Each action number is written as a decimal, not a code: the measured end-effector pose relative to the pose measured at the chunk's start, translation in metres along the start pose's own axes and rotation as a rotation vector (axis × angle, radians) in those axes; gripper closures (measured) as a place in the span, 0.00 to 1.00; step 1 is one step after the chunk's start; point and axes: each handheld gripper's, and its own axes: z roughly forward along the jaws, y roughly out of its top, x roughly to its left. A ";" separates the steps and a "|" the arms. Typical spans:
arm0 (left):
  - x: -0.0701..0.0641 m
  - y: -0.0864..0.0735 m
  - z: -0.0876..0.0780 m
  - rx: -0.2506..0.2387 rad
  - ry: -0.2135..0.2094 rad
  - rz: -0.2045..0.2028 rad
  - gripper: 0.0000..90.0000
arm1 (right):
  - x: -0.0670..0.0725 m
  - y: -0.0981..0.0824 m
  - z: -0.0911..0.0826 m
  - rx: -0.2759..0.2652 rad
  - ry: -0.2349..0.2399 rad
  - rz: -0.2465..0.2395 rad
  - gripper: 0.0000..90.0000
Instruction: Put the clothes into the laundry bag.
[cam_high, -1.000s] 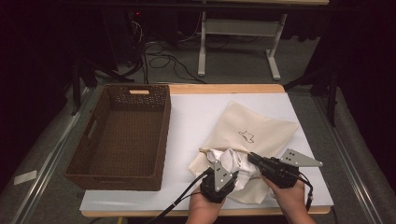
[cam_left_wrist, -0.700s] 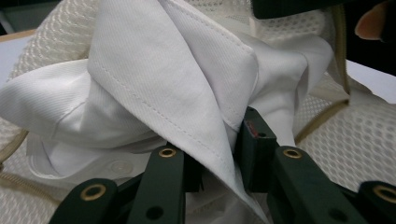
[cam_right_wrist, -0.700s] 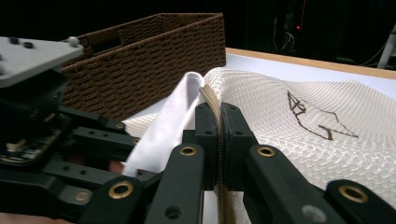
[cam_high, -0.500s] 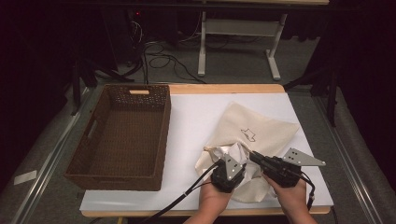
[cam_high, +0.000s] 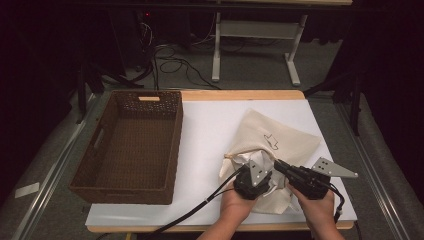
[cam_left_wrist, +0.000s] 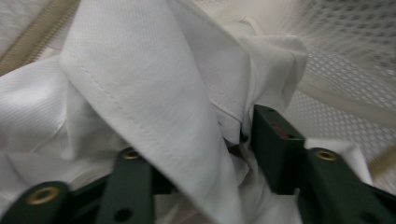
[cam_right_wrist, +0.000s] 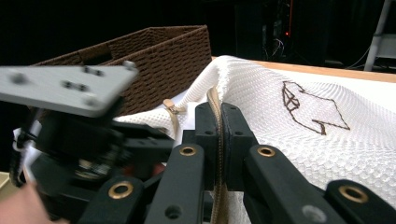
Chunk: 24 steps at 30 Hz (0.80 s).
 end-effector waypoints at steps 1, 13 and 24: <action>0.002 -0.001 -0.005 0.008 -0.005 -0.013 0.45 | 0.000 0.000 0.000 0.002 0.001 0.000 0.98; 0.032 -0.020 -0.066 0.005 -0.002 -0.040 0.39 | 0.007 -0.001 0.008 0.022 0.000 -0.028 0.98; 0.037 0.001 -0.042 0.036 0.027 -0.047 0.78 | 0.007 -0.002 0.008 0.030 -0.003 -0.030 0.98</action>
